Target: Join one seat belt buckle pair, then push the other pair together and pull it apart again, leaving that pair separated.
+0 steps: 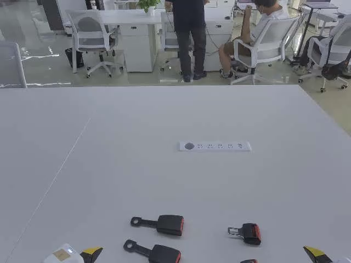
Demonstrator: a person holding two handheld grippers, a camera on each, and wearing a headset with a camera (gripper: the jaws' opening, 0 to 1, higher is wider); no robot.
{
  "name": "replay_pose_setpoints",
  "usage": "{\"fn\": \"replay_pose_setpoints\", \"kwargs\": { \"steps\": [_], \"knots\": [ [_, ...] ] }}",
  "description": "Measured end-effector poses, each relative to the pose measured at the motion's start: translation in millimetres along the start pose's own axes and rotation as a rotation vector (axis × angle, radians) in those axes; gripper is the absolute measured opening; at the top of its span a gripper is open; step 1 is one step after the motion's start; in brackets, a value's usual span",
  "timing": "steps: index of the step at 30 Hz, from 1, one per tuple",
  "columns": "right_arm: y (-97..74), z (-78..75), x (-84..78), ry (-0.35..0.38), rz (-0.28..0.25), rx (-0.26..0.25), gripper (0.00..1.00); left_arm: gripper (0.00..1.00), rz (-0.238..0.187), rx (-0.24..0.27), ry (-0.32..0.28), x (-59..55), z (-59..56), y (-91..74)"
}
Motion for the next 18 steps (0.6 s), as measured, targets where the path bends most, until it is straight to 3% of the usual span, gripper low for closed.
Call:
{"fn": "replay_pose_setpoints", "kwargs": {
  "steps": [18],
  "knots": [
    [-0.3, 1.2, -0.5, 0.002, 0.008, -0.004, 0.99, 1.00, 0.008, -0.008, 0.008, -2.4, 0.7, -2.3]
  ]
}}
Point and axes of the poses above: the centre of the closed fingertips' face, and the gripper's own axes: y roughly forward along the fingers, z roughly to its left, x roughly out of its top, the point moved 6 cm from there along -y, roughly backward along the fingers, and after that the axes turned 13 degrees about x, right-handed, at the moved point
